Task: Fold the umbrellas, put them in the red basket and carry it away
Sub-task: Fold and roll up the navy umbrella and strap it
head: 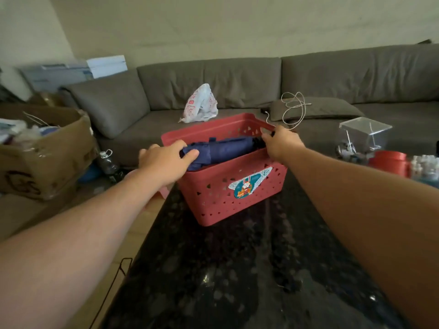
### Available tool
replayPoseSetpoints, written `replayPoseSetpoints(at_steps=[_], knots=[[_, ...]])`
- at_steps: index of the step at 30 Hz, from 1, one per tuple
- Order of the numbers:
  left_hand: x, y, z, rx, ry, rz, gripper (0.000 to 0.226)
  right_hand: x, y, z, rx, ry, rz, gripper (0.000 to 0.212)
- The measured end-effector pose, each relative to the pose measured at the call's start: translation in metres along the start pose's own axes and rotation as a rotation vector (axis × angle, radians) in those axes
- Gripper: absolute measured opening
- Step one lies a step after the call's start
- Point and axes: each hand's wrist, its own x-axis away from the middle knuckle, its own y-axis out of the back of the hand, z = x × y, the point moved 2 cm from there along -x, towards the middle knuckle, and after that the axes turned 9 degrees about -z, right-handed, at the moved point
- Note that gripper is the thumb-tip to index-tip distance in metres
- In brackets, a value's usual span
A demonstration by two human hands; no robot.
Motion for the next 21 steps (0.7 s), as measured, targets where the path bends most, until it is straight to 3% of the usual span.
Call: replayPoseSetpoints(at_steps=[2, 4, 10, 13, 16, 18, 21], knots=[[0.001, -0.007, 0.004, 0.141, -0.058, 0.084, 0.037, 0.003, -0.007, -0.008, 0.098, 0.084, 0.011, 0.044], [0.009, -0.012, 0.003, 0.333, -0.098, 0.123, 0.029, 0.004, -0.003, -0.015, 0.099, 0.072, -0.035, 0.034], [0.08, 0.009, -0.027, 0.516, -0.191, -0.104, 0.034, 0.027, 0.017, -0.052, 0.04, 0.012, -0.144, 0.03], [0.133, 0.02, -0.038, 0.612, -0.143, -0.066, 0.04, 0.039, 0.036, -0.06, 0.02, -0.018, -0.183, 0.019], [0.188, 0.035, -0.053, 0.727, -0.083, 0.013, 0.027, 0.056, 0.054, -0.068, 0.009, -0.016, -0.169, 0.013], [0.223, 0.047, -0.069, 0.774, -0.106, 0.041, 0.026, 0.066, 0.061, -0.08, -0.069, -0.01, -0.186, 0.019], [0.26, 0.051, -0.094, 0.856, -0.157, 0.028, 0.023, 0.089, 0.075, -0.086, -0.218, -0.007, -0.271, 0.052]])
